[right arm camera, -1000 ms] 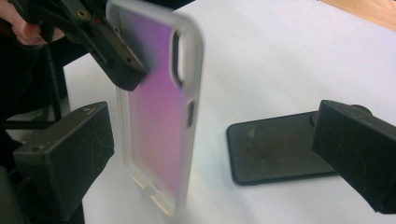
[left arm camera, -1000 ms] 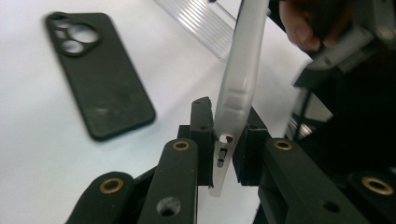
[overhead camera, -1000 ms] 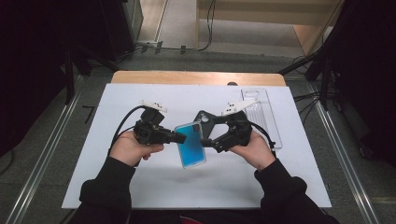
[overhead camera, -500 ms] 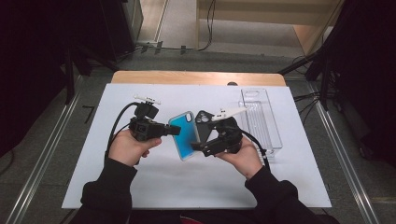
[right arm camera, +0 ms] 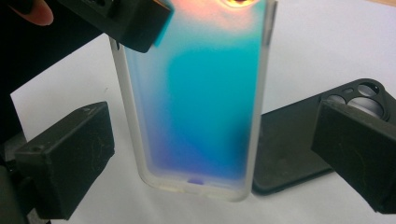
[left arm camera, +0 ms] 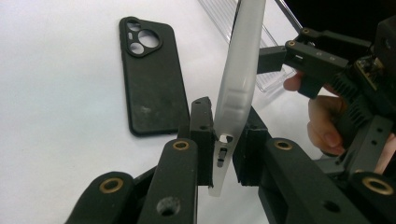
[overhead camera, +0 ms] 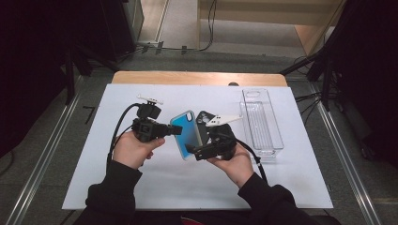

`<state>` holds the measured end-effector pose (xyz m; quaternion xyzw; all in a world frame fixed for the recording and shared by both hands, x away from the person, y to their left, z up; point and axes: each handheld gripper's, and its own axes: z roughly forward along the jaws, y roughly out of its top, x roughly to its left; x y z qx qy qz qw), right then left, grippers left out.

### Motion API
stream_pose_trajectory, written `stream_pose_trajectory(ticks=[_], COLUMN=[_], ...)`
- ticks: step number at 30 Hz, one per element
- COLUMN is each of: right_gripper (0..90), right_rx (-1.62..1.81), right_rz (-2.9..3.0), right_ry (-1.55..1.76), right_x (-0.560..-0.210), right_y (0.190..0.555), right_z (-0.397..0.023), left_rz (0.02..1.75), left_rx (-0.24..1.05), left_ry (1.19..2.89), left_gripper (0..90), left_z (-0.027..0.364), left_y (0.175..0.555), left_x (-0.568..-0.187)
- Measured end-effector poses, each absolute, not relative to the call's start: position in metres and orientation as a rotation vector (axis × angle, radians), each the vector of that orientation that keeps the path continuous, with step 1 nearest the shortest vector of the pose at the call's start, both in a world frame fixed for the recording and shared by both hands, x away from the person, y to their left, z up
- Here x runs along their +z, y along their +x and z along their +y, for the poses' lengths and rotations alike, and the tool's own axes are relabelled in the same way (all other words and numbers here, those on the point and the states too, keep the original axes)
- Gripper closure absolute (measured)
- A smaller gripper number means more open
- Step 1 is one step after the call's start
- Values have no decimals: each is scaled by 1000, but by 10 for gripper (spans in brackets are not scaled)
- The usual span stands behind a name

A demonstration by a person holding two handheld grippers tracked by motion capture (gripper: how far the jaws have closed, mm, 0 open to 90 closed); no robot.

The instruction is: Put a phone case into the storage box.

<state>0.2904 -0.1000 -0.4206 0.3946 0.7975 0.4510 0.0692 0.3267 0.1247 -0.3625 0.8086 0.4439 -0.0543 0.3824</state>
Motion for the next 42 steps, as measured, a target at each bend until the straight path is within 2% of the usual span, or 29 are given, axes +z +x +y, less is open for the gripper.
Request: stream_pose_trajectory(ticks=[20,23,25,29,32,34,42], right_gripper=[2,46,145,153,155,155,155], right_rx=[1327,1319,1314,1314,1306,1299,1278], right_rz=[2350,2341,2341,2342,2345,2353,2361], right_ry=[1210,1212,1201,1195,1195,1195,1219], right_x=[-426,-427,-427,-427,-427,-428,-432], right_y=[291,292,291,292,292,293,299], right_z=[-85,-85,-86,-86,-87,-87,-95], left_rz=[1141,1135,1131,1122,1116,1119,1096], left_rx=[-143,-143,-141,-143,-120,-139,-171], left_ry=[2093,2096,2095,2090,2093,2081,2040], left_gripper=[800,800,799,785,721,642,463], left_z=[101,98,98,98,97,99,109], left_y=[320,319,318,318,316,316,315], left_x=[-373,-373,-373,-372,-369,-365,-352])
